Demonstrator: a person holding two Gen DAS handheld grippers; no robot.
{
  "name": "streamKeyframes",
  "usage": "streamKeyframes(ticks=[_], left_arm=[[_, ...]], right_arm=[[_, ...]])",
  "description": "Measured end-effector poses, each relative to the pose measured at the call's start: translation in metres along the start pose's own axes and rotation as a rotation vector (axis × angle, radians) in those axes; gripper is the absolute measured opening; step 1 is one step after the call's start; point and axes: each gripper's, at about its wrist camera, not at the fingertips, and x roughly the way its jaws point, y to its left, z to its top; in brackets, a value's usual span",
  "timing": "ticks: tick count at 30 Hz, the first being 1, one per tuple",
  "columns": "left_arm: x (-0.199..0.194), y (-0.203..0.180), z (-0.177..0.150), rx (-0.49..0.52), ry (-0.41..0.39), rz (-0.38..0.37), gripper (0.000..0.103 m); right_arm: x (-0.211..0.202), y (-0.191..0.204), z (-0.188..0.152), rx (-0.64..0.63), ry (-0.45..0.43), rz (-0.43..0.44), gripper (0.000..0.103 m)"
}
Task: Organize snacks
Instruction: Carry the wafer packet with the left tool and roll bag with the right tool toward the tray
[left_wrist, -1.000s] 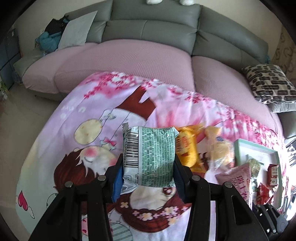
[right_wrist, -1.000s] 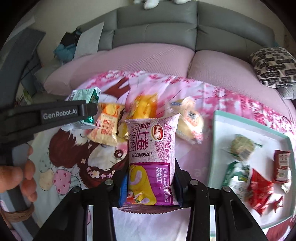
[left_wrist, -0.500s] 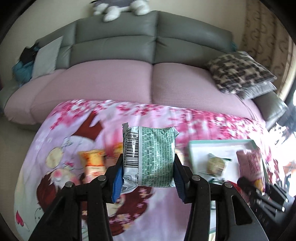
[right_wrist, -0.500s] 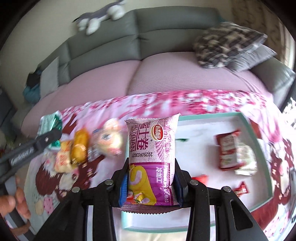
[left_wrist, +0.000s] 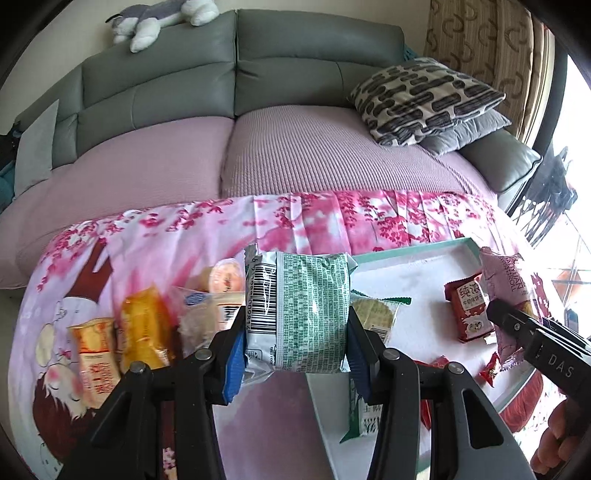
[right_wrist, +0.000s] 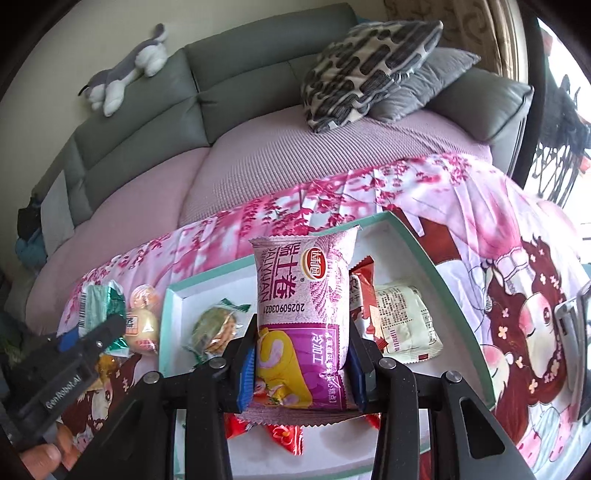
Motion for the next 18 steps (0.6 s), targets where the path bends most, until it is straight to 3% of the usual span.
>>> streamKeyframes(ticks=[8, 18], left_arm=[[0.028, -0.024, 0.003, 0.093, -0.010, 0.034, 0.049], [0.056, -0.029, 0.001, 0.090, 0.015, 0.048, 0.049]], right_arm=[[0.021, 0.004, -0.001, -0.008, 0.039, 0.022, 0.042], [0.035, 0.006, -0.004, -0.001, 0.068, 0.028, 0.042]])
